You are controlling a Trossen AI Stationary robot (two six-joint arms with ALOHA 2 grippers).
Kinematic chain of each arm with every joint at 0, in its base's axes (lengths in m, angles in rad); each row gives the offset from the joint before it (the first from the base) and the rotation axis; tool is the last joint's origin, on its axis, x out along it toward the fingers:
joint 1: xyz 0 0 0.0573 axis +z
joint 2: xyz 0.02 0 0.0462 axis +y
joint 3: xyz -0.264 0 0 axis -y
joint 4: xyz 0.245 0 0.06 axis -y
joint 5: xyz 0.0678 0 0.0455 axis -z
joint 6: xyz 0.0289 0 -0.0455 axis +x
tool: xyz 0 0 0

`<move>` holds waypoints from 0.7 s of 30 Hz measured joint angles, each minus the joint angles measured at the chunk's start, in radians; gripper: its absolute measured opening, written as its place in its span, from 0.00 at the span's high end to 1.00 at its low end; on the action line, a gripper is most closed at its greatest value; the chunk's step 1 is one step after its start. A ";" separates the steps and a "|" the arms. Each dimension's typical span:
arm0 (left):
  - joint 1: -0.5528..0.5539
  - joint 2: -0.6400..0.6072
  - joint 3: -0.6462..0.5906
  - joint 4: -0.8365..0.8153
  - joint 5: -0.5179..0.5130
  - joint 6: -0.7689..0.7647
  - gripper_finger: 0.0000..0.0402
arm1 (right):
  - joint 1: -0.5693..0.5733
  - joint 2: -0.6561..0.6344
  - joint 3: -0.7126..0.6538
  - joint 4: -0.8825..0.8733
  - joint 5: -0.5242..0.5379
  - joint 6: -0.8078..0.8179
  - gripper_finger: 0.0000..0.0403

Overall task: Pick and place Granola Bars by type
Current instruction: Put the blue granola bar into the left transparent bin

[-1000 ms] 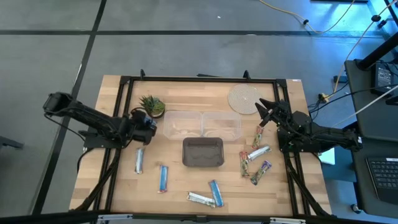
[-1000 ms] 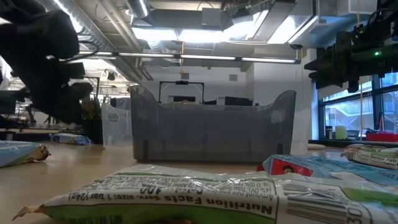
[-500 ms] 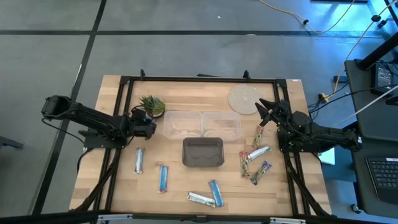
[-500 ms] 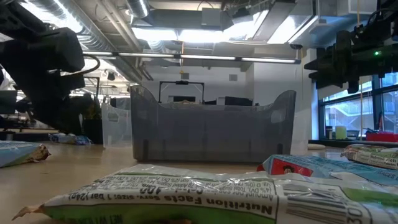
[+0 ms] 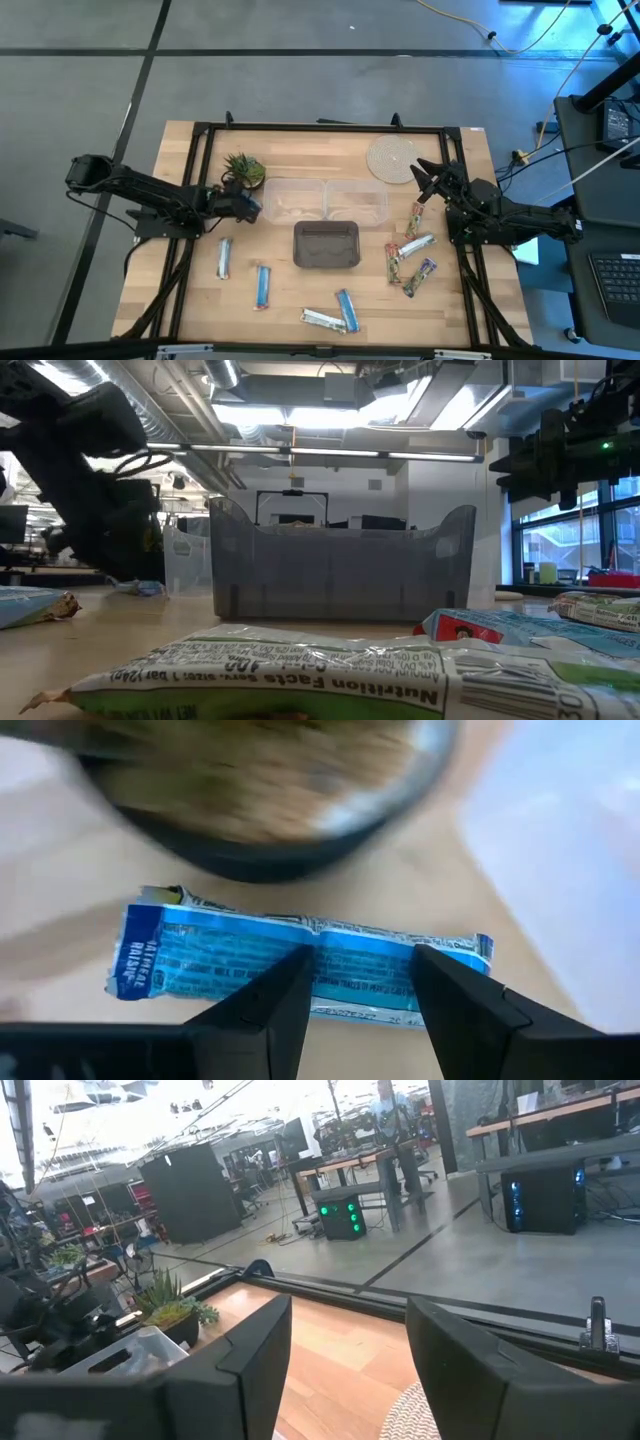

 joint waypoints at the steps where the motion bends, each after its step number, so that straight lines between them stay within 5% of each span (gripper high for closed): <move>1: -0.006 0.000 0.002 0.010 0.034 0.014 0.58 | 0.000 0.000 0.000 0.000 0.000 0.000 0.50; 12: -0.125 0.000 0.034 -0.003 0.250 0.192 0.58 | 0.000 0.000 0.000 0.000 0.000 -0.006 0.50; 21: -0.252 0.002 0.061 -0.011 0.390 0.139 0.58 | 0.000 0.000 0.000 0.000 -0.002 -0.007 0.50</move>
